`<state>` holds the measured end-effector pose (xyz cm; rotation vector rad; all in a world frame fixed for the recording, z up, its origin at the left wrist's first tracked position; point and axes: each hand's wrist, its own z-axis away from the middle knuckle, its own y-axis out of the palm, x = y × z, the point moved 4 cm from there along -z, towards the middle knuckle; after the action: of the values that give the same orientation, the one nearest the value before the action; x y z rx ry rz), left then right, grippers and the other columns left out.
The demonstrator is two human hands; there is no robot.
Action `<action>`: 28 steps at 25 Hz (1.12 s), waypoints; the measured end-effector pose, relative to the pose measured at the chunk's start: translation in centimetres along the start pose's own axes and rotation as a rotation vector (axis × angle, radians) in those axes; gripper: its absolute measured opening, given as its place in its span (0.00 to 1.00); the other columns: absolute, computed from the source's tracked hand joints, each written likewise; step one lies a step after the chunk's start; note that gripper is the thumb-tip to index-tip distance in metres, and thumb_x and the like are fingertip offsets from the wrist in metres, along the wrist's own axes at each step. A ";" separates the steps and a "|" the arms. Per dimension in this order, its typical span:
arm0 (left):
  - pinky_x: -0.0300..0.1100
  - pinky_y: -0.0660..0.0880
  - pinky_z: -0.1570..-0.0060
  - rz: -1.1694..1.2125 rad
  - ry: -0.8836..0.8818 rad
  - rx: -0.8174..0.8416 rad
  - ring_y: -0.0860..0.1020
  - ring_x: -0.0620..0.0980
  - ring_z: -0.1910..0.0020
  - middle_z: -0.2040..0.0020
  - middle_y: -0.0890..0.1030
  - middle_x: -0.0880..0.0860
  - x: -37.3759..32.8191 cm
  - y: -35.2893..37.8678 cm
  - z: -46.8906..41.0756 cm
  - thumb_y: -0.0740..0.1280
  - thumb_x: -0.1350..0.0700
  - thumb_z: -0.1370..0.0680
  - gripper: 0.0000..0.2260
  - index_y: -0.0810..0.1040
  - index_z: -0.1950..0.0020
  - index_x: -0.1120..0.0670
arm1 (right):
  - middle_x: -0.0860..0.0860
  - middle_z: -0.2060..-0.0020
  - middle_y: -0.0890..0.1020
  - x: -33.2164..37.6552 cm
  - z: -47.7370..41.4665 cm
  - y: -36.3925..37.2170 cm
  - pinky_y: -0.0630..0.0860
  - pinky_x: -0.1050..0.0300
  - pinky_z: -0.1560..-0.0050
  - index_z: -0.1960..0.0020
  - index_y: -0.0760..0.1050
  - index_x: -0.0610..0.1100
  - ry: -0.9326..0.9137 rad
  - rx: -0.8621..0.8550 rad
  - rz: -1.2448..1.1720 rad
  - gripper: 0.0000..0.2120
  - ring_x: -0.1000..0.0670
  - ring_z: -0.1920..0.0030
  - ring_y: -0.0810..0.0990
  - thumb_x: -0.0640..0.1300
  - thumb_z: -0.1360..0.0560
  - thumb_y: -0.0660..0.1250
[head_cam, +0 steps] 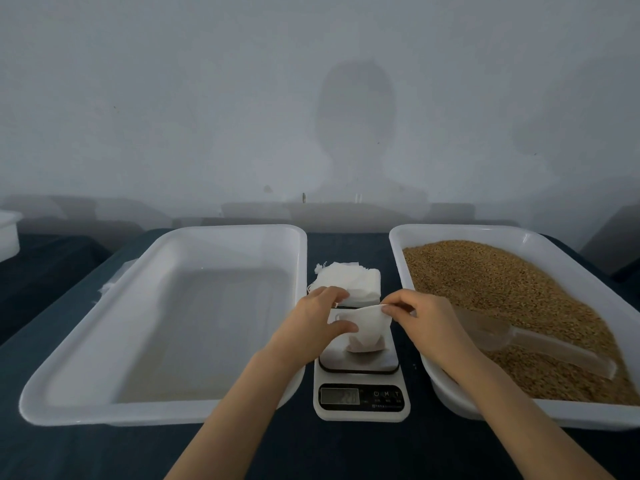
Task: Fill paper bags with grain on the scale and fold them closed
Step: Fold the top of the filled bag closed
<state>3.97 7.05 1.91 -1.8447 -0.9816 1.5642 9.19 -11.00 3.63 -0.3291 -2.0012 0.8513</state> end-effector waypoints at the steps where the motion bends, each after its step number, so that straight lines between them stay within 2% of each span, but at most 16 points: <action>1: 0.26 0.66 0.52 -0.003 0.009 -0.007 0.72 0.40 0.50 0.48 0.73 0.41 -0.1 -0.1 0.0 0.70 0.48 0.25 0.19 0.74 0.37 0.51 | 0.57 0.62 0.82 0.0 0.0 0.0 0.68 0.77 0.58 0.51 0.82 0.45 0.000 0.000 -0.003 0.05 0.66 0.60 0.77 0.42 0.26 0.70; 3: 0.24 0.65 0.59 -0.024 0.036 -0.035 0.72 0.43 0.54 0.56 0.72 0.39 -0.4 -0.4 0.0 0.68 0.51 0.23 0.10 0.78 0.44 0.53 | 0.58 0.63 0.81 0.1 0.0 0.0 0.68 0.78 0.58 0.51 0.82 0.45 -0.002 0.000 0.003 0.05 0.67 0.61 0.77 0.42 0.26 0.70; 5: 0.24 0.65 0.60 -0.022 0.035 -0.066 0.72 0.46 0.57 0.60 0.72 0.40 -0.6 -0.6 0.0 0.67 0.54 0.22 0.06 0.79 0.50 0.56 | 0.59 0.63 0.81 0.3 0.1 0.0 0.68 0.78 0.58 0.51 0.82 0.46 -0.008 -0.001 -0.001 0.05 0.67 0.60 0.77 0.43 0.26 0.70; 7: 0.23 0.66 0.58 0.053 0.006 -0.067 0.75 0.45 0.54 0.55 0.77 0.42 -0.8 -0.9 0.2 0.68 0.53 0.23 0.05 0.78 0.50 0.54 | 0.59 0.61 0.82 0.9 0.1 -0.1 0.69 0.77 0.58 0.51 0.82 0.46 -0.032 0.011 -0.039 0.05 0.65 0.58 0.78 0.43 0.26 0.69; 10: 0.26 0.68 0.54 0.224 -0.028 0.027 0.75 0.37 0.48 0.45 0.78 0.40 -1.9 -1.3 0.6 0.73 0.48 0.28 0.17 0.74 0.42 0.45 | 0.57 0.60 0.83 2.4 0.0 -0.4 0.73 0.71 0.56 0.51 0.81 0.46 -0.096 0.040 -0.116 0.05 0.62 0.56 0.79 0.42 0.25 0.68; 12: 0.26 0.68 0.52 0.276 -0.021 0.063 0.74 0.33 0.48 0.47 0.78 0.38 -3.0 -2.0 0.8 0.74 0.48 0.29 0.20 0.75 0.38 0.42 | 0.58 0.59 0.82 3.6 0.2 -0.6 0.72 0.71 0.56 0.52 0.80 0.47 -0.148 0.034 -0.159 0.05 0.62 0.56 0.79 0.40 0.25 0.67; 14: 0.27 0.69 0.58 0.310 0.007 0.054 0.75 0.35 0.59 0.58 0.81 0.41 -3.7 -2.8 1.3 0.73 0.50 0.28 0.11 0.82 0.46 0.45 | 0.61 0.60 0.82 4.6 0.5 -0.9 0.71 0.75 0.56 0.52 0.79 0.49 -0.179 0.014 -0.198 0.06 0.64 0.56 0.78 0.39 0.25 0.67; 16: 0.30 0.70 0.64 0.341 -0.026 0.009 0.74 0.38 0.67 0.65 0.80 0.47 -4.0 -4.4 2.4 0.74 0.51 0.28 0.02 0.84 0.57 0.47 | 0.63 0.61 0.81 5.4 0.9 -1.0 0.70 0.76 0.56 0.52 0.78 0.52 -0.187 0.009 -0.231 0.07 0.65 0.56 0.78 0.40 0.26 0.66; 18: 0.29 0.69 0.69 0.278 -0.080 -0.073 0.73 0.37 0.71 0.68 0.79 0.45 -3.2 -6.9 3.6 0.73 0.50 0.28 0.05 0.81 0.64 0.46 | 0.62 0.61 0.82 5.5 1.3 -1.0 0.72 0.75 0.58 0.51 0.76 0.56 -0.158 0.010 -0.264 0.08 0.64 0.58 0.79 0.43 0.25 0.65; 21: 0.28 0.69 0.71 0.154 -0.230 -0.273 0.75 0.37 0.71 0.69 0.79 0.42 0.0 -12.4 6.4 0.69 0.49 0.25 0.07 0.78 0.63 0.48 | 0.64 0.62 0.81 4.2 2.7 -0.7 0.73 0.73 0.64 0.52 0.74 0.61 -0.116 0.024 -0.142 0.10 0.66 0.58 0.79 0.45 0.25 0.65; 23: 0.36 0.75 0.66 0.118 -0.398 -0.373 0.78 0.43 0.65 0.63 0.81 0.48 3.7 -15.8 8.7 0.67 0.50 0.23 0.07 0.76 0.57 0.52 | 0.66 0.60 0.78 3.5 4.1 0.0 0.71 0.73 0.63 0.52 0.76 0.60 -0.128 0.111 0.048 0.12 0.64 0.60 0.79 0.43 0.27 0.69; 24: 0.43 0.77 0.61 0.086 -0.494 -0.395 0.79 0.49 0.62 0.60 0.81 0.51 5.7 -17.1 9.9 0.66 0.51 0.22 0.07 0.75 0.55 0.54 | 0.65 0.61 0.79 3.4 4.7 0.6 0.70 0.73 0.62 0.53 0.77 0.59 -0.142 0.183 0.147 0.13 0.63 0.62 0.79 0.41 0.29 0.72; 26: 0.49 0.79 0.56 -0.005 -0.678 -0.401 0.78 0.55 0.59 0.57 0.79 0.54 10.2 -18.5 12.0 0.66 0.53 0.22 0.08 0.73 0.53 0.57 | 0.60 0.62 0.82 3.2 5.2 1.5 0.71 0.71 0.60 0.57 0.81 0.54 -0.247 0.271 0.309 0.13 0.62 0.64 0.79 0.38 0.34 0.77; 28: 0.50 0.79 0.54 -0.064 -0.841 -0.314 0.78 0.56 0.58 0.55 0.77 0.56 13.9 -18.5 13.5 0.66 0.55 0.22 0.06 0.73 0.52 0.58 | 0.59 0.58 0.82 3.0 5.0 1.6 0.71 0.70 0.57 0.53 0.81 0.52 -0.225 0.303 0.388 0.08 0.60 0.60 0.78 0.41 0.30 0.73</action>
<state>-11.88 28.39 5.44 -1.2778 -1.6997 2.3028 3.20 -10.42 2.72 -0.4717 -2.0016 1.4733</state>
